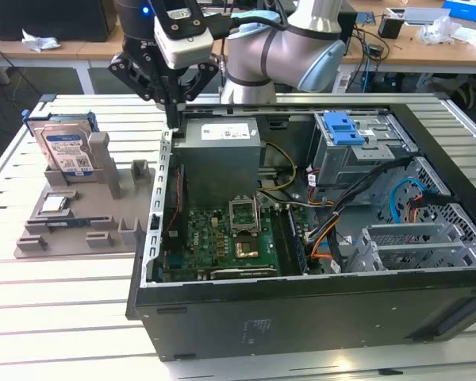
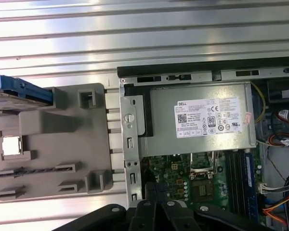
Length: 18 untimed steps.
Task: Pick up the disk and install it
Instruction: 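Reach for the disk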
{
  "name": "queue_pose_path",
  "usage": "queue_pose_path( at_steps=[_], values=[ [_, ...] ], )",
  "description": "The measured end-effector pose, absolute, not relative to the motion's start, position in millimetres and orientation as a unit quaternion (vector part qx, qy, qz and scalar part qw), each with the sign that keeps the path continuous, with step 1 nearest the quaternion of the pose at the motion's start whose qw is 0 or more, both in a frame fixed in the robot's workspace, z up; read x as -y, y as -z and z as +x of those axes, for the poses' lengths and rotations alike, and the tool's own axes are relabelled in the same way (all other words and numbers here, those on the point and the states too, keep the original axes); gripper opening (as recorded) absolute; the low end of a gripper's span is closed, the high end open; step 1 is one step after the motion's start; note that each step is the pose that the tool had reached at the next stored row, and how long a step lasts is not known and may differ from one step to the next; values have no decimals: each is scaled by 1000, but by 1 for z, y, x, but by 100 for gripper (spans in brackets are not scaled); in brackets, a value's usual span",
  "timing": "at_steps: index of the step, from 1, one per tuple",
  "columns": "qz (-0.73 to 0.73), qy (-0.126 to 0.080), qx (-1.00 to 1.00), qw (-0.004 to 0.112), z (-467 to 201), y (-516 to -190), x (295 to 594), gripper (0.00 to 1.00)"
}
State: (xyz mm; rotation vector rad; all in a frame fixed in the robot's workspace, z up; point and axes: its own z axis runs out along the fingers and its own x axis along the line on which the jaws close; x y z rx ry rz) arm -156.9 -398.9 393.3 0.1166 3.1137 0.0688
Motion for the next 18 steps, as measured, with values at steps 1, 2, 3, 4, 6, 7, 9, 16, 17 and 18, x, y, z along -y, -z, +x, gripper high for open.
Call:
queue_pose_path(
  at_steps=[1, 2, 3, 4, 6, 7, 9, 16, 17, 18],
  values=[
    [37, -22, -999, 12, -159, -393, 399, 10],
    [37, -22, -999, 12, -162, -393, 399, 10],
    [37, -22, -999, 12, -165, -393, 399, 10],
    [37, -22, -999, 12, -168, -393, 399, 10],
    [37, -22, -999, 12, -174, -393, 399, 10],
    [37, -22, -999, 13, -176, -393, 399, 10],
    [37, -22, -999, 12, -183, -393, 399, 10],
    [37, -22, -999, 12, -201, -393, 399, 10],
    [37, -22, -999, 12, -202, -393, 399, 10],
    [37, -22, -999, 12, -204, -393, 399, 10]
  ],
)
